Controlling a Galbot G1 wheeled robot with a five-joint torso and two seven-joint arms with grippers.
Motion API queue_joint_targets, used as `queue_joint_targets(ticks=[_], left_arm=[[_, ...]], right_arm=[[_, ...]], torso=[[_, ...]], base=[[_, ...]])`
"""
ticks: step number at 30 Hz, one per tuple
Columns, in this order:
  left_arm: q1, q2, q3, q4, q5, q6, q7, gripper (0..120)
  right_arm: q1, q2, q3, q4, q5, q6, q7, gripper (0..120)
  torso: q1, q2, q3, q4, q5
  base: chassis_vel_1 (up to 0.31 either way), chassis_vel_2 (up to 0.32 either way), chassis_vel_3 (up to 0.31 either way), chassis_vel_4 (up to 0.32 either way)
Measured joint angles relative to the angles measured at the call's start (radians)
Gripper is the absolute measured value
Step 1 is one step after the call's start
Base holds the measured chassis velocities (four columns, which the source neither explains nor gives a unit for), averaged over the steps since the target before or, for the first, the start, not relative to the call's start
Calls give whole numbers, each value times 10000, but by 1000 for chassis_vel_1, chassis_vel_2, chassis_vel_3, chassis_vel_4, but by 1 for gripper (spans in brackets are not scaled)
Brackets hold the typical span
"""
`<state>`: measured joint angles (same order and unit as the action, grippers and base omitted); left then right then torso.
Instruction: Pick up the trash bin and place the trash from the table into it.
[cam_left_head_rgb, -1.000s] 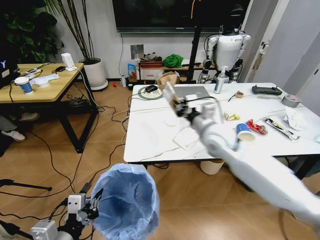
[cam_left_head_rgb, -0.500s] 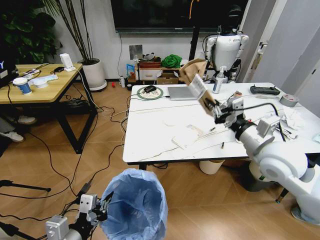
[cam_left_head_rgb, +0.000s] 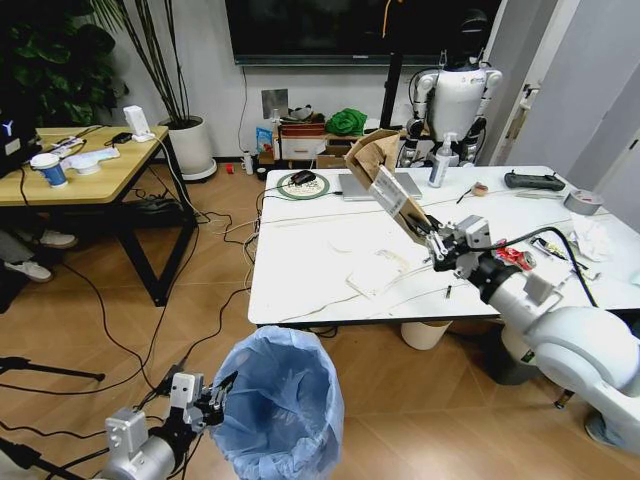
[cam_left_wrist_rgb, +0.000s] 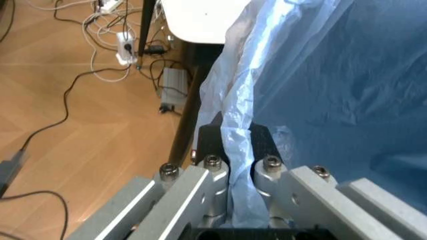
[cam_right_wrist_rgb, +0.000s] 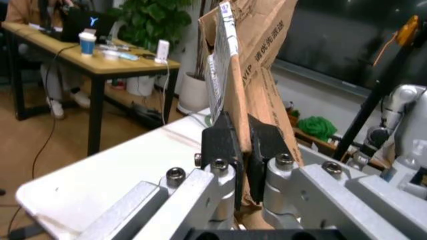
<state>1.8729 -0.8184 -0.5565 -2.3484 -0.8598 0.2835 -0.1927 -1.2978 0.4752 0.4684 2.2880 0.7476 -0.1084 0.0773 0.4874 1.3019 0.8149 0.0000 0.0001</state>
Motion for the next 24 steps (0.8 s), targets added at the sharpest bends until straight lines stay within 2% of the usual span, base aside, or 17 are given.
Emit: queue_joint_targets(ticks=[5,6,11,16,19,20,24], left_arm=[[-1114,-73,788,358,-167,158,-173,0],[-1114,-73,788,358,-167,158,-173,0],[-1707,-55,1324,660,-247,194,-207,0],[-1938,100,1660,727,-403,203,-247,0],[-2007,176,1814,671,-552,221,-291,0],[-2007,176,1814,671,-552,221,-291,0],[-2006,209,1959,512,-899,309,-449,0]], right_arm=[[-2993,568,2625,504,-1264,161,-842,0],[-2993,568,2625,504,-1264,161,-842,0],[-4781,1352,4440,889,-2273,400,-1617,0],[-5700,2009,5464,1413,-3037,651,-2118,0],[-6297,2440,6181,1739,-4238,1305,-2698,0],[-6297,2440,6181,1739,-4238,1305,-2698,0],[-6604,2745,6398,2112,-5868,2014,-3276,0]], torso=[[0,0,0,-3,-1],[0,0,0,-3,-1],[0,0,0,-1,0],[0,0,0,-1,-2],[0,0,-1,-2,-3],[0,0,-1,-2,-3],[-1,0,-1,-1,-3]], base=[[0,0,0,0],[0,0,0,0],[0,0,0,0],[0,0,0,0],[0,0,0,0],[0,0,0,0],[0,0,0,0]])
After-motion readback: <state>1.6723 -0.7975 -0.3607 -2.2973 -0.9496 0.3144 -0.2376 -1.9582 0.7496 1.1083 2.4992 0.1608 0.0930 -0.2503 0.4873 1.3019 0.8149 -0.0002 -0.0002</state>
